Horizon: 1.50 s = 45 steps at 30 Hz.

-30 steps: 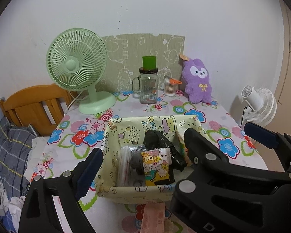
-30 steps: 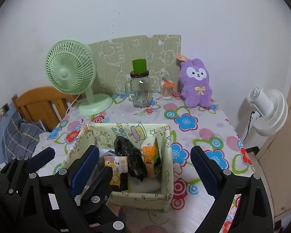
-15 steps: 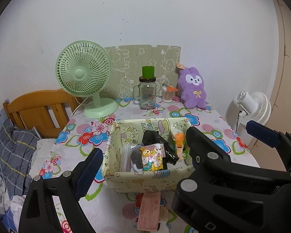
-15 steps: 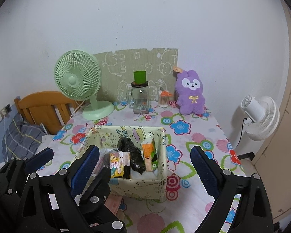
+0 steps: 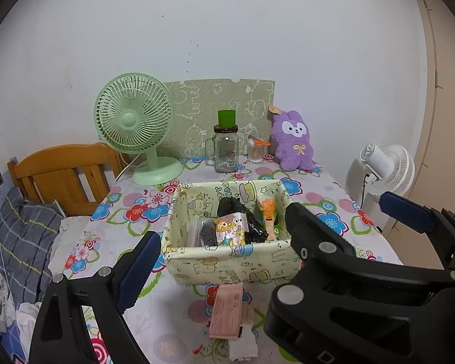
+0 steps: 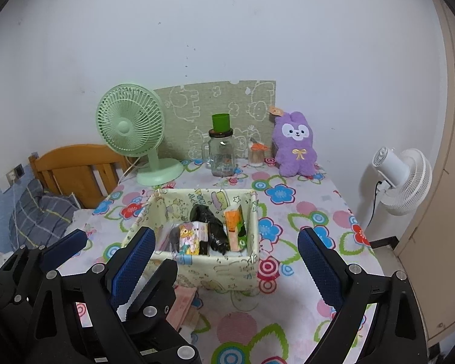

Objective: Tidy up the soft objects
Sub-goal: 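Withdraw both tools from the box toward the remaining items, then lower both tools toward the pink cloth and white rolled cloth on the table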

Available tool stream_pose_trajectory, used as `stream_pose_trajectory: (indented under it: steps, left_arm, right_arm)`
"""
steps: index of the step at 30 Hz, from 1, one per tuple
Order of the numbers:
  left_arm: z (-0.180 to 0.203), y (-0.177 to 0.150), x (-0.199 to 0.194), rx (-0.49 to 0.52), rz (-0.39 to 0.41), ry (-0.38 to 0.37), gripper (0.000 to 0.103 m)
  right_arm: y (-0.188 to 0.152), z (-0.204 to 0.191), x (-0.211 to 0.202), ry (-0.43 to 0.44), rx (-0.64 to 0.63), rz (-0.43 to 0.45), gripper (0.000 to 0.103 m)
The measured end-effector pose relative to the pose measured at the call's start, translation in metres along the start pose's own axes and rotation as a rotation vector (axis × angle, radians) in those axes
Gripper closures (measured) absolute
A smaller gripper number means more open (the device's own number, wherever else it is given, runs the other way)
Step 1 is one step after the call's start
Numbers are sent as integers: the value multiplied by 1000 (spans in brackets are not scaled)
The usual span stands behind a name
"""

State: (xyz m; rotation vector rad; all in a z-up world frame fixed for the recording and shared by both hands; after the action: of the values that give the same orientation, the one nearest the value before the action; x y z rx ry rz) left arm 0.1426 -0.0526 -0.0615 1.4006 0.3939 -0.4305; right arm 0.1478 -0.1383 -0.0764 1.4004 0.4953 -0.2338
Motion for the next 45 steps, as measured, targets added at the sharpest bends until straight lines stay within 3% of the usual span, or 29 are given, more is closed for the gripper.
stream_pose_trajectory:
  steps: [21,36,45]
  left_arm:
    - [-10,-49,-13,-24,-18,7,8]
    - [-17,-75,5,-21,-36,0,9]
    - [-25,-97,33,-35,-107,16,16]
  right_arm:
    - [-48,-15,-14,20,-24,-24,6]
    - [-80,-20,4,33,19,-47,6]
    - [-103,-23,30,32,19,-109,6]
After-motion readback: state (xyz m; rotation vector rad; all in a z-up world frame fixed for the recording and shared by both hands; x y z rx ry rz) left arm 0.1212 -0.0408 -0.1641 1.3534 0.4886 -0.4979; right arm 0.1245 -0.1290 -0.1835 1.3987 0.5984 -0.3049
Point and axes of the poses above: each gripper's, at about its wrist camera, not at the fingertips, and x roughly the way its jaws point, z to its right, y to its top, the point moved 9 cm from there along x, roughly the way its jaws point, and after that the axes turned 9 degrees about -x, right-handed, at the moved point
